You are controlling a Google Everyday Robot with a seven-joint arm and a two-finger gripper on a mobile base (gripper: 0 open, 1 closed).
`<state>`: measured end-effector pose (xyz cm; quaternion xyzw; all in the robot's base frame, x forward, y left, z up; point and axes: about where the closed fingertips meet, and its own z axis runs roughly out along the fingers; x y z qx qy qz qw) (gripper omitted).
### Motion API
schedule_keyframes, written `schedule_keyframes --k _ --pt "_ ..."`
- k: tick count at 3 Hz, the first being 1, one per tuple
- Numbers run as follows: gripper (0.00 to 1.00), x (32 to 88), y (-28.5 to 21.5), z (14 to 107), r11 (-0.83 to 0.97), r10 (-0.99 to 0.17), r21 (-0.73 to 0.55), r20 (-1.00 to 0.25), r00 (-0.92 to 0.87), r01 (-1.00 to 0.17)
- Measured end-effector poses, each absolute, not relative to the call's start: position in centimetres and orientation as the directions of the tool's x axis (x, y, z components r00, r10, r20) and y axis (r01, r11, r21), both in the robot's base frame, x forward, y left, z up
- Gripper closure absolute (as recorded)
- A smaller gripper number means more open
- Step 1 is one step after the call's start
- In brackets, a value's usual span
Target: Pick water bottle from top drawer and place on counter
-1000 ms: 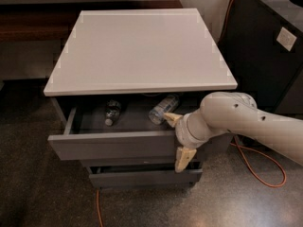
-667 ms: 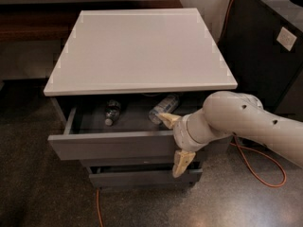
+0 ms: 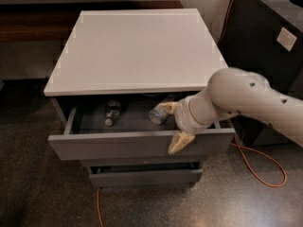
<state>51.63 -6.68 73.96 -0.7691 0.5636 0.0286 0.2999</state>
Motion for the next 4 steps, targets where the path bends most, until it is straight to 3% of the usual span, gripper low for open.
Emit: schedule_keyframes --k 1,2,3,4 --pt "0.51 55.8 -7.8 75.6 -0.135 -0.854 -0.401 -0.416 0.312 -0.906" --pt "0.74 58.0 -8.4 76.0 -0.103 -0.857 -0.384 -0.434 0.278 -0.918" --pt "0.97 59.4 -8.2 74.7 -0.096 -0.892 -0.381 -0.376 0.249 -0.92" --pt "1.0 59.8 -7.9 71.7 -0.104 -0.921 -0.362 -0.316 0.227 -0.927"
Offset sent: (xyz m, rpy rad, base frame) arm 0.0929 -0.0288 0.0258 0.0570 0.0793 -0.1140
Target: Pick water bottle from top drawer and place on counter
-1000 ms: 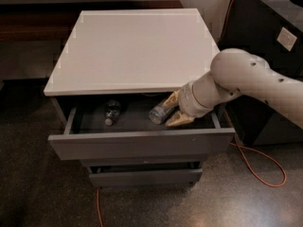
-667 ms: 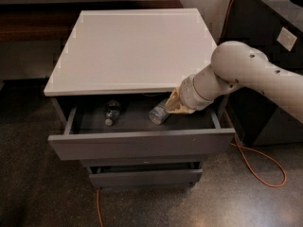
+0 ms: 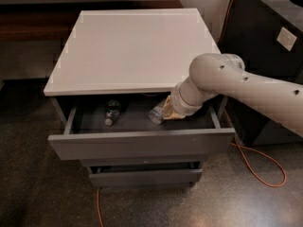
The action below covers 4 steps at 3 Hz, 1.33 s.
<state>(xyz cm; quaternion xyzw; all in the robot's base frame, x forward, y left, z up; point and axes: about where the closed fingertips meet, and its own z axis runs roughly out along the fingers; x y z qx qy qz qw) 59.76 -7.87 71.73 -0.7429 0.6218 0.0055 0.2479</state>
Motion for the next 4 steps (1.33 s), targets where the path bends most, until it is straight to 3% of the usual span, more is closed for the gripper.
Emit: schedule_keyframes --k 2,4 --pt "1.0 58.9 -6.9 68.3 -0.113 -0.938 -0.332 -0.274 0.211 -0.936" --pt "1.0 56.3 -6.4 67.3 -0.117 -0.928 -0.294 -0.308 0.209 -0.949"
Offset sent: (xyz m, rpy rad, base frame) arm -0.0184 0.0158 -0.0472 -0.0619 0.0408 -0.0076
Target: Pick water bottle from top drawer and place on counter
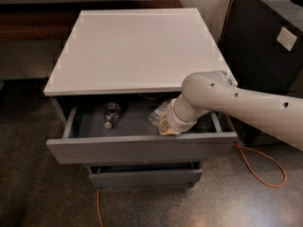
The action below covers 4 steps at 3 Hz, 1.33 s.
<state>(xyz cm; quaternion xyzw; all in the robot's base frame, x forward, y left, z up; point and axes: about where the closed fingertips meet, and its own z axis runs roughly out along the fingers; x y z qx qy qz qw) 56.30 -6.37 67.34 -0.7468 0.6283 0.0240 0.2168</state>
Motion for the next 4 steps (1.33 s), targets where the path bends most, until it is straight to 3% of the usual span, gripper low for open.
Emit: schedule_keyframes --k 4 --pt "1.0 47.9 -6.5 67.1 -0.11 -0.907 -0.191 -0.381 0.177 -0.975"
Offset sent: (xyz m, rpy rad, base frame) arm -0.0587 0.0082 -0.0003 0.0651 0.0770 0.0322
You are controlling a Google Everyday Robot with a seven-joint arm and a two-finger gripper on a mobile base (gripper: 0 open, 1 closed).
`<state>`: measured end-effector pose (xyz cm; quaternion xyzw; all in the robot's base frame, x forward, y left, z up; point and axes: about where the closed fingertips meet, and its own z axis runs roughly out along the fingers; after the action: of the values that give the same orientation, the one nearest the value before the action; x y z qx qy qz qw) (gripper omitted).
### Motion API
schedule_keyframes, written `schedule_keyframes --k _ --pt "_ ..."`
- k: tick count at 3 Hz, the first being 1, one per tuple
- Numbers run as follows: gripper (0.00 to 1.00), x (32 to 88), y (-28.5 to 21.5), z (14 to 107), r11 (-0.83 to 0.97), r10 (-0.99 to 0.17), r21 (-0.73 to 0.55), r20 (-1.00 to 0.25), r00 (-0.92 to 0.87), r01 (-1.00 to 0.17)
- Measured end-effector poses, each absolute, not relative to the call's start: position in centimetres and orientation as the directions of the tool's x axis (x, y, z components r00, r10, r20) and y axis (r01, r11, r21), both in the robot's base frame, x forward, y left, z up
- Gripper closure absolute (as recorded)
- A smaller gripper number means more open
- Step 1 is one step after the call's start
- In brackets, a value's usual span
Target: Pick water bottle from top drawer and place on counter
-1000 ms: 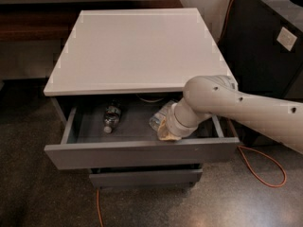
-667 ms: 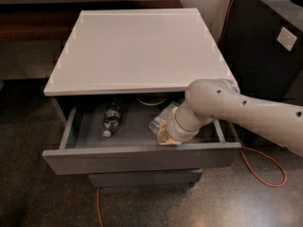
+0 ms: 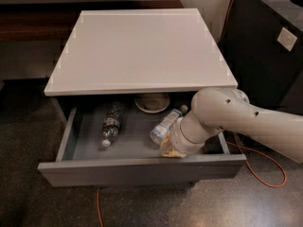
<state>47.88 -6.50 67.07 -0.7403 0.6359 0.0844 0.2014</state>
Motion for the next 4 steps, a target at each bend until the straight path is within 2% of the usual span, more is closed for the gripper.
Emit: schedule_keyframes --k 4 --pt "1.0 40.5 -9.8 67.3 -0.049 -0.938 -0.081 -0.338 0.074 -0.995"
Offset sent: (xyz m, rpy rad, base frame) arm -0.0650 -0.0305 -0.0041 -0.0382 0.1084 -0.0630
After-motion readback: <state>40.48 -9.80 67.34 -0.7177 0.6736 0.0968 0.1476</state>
